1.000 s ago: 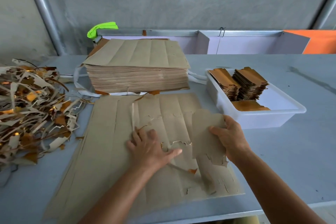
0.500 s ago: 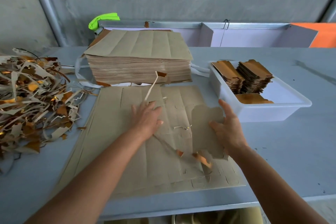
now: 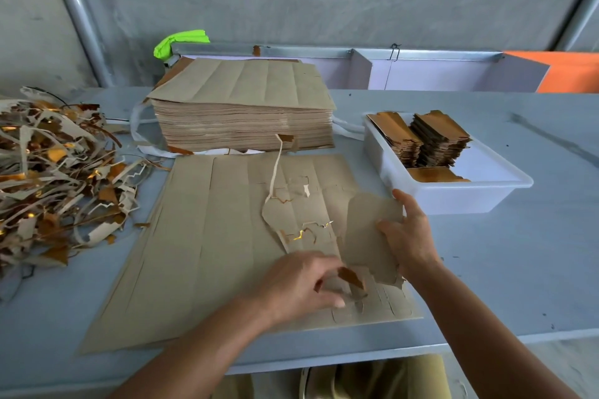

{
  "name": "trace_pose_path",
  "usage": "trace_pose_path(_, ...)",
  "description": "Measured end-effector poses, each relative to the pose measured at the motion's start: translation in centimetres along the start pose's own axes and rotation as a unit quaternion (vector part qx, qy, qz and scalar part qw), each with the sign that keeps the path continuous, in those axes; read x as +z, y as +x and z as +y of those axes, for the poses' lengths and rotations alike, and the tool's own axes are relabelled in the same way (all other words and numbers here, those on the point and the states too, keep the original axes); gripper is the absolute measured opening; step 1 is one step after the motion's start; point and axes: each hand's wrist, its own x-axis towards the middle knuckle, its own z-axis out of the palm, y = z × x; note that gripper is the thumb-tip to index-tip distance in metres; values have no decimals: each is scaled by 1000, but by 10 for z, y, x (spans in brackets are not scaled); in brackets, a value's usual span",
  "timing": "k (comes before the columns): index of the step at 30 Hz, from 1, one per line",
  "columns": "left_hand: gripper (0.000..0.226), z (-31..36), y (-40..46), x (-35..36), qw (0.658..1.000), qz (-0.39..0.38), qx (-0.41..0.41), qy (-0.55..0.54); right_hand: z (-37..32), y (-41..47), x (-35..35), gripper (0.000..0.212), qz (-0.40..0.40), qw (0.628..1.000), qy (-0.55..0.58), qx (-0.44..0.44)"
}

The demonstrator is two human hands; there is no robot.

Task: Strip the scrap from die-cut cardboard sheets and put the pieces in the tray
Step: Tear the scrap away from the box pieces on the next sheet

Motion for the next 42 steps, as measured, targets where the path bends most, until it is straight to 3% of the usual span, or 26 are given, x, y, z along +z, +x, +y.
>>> trace_pose_path(2, 15, -11, -1, -2, 991, 23, -35, -127, 0, -2, -2, 62, -2, 1000, -3, -3)
trace_pose_path(3, 13, -18, -3, -2, 970, 53, -64, -229, -1, -2, -3, 58, -4, 1000, -6, -5)
trace_pose_path(4, 18, -24, -5, -3, 928, 92, -90, -351, -2, -2, -3, 51, -5, 1000, -9, -7)
trace_pose_path(7, 34, -43, -9, -19, 710, 149, -84, -683, -8, -2, 1, 29, -23, 998, -47, -18)
trace_pose_path(9, 42, -56, -10, -29, 570, 169, -68, -801, -13, -4, 8, 25, -46, 996, -73, -35)
trace_pose_path(10, 44, -61, -10, -32, 524, 185, -64, -829, -16, -4, 12, 24, -58, 993, -87, -45)
trace_pose_path(12, 48, -69, -9, -34, 475, 200, -53, -855, -22, -6, 22, 22, -88, 985, -135, -65)
trace_pose_path(17, 58, -75, -5, -33, 433, 188, -18, -881, -36, -20, 39, 18, -146, 954, -246, -93)
trace_pose_path(24, 54, -58, -2, -31, 443, 157, 23, -883, -58, -37, 68, 52, -203, 909, -357, -73)
trace_pose_path(29, 57, -51, -10, -36, 470, 126, 40, -873, -66, -36, 86, 37, -199, 910, -358, -60)
trace_pose_path(33, 56, -54, -19, -48, 500, 152, 1, -852, -62, -36, 91, 28, -196, 919, -336, -65)
trace_pose_path(35, 53, -59, -24, -54, 545, 182, -45, -818, -61, -37, 88, 9, -181, 940, -281, -69)
trace_pose_path(36, 49, -63, -27, -56, 584, 208, -77, -781, -60, -37, 86, 3, -174, 950, -250, -71)
trace_pose_path(40, 39, -74, -35, -53, 793, 306, -193, -491, -50, -41, 89, 19, -152, 971, -175, -65)
trace_pose_path(42, 30, -74, -30, -43, 850, 299, -228, -370, -44, -44, 96, 21, -143, 975, -160, -56)
